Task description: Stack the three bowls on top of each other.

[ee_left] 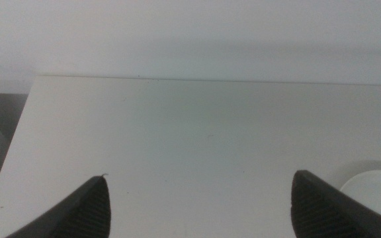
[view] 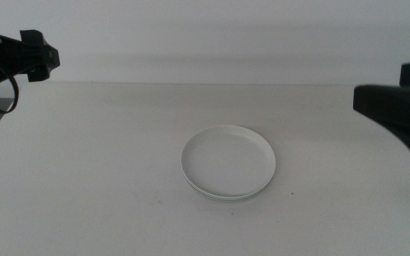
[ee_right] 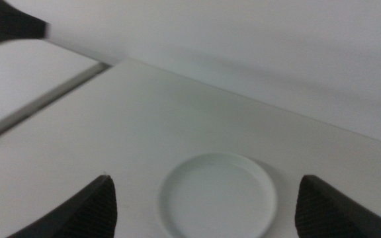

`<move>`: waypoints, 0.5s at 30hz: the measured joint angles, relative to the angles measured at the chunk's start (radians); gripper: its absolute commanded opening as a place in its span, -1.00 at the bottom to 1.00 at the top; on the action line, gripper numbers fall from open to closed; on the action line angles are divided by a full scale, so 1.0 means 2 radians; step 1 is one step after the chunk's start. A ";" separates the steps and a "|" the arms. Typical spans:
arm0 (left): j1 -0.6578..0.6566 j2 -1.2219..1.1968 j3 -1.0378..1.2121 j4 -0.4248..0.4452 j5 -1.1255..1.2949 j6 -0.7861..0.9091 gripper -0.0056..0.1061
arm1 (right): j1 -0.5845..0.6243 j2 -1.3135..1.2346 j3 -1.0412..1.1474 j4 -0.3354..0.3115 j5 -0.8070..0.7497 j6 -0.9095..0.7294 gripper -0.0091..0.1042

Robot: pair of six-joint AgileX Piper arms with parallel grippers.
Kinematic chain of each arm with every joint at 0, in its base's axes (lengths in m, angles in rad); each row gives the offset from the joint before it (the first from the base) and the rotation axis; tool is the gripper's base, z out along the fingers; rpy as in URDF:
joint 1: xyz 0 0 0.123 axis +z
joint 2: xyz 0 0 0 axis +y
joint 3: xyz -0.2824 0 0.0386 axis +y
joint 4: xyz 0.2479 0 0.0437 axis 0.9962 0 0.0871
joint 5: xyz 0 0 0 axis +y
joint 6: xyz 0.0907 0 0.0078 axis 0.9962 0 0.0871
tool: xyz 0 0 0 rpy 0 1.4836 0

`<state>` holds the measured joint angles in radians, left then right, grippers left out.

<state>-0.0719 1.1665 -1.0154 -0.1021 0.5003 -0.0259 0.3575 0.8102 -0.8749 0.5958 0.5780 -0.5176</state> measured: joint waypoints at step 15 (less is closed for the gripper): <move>0.000 -0.340 0.316 0.000 -0.150 0.000 0.78 | -0.150 -0.247 0.304 -0.095 -0.134 0.000 0.80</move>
<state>-0.0719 0.4856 -0.3843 -0.1021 0.1999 -0.0259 0.0567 0.3168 -0.2669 0.4067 0.3102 -0.5176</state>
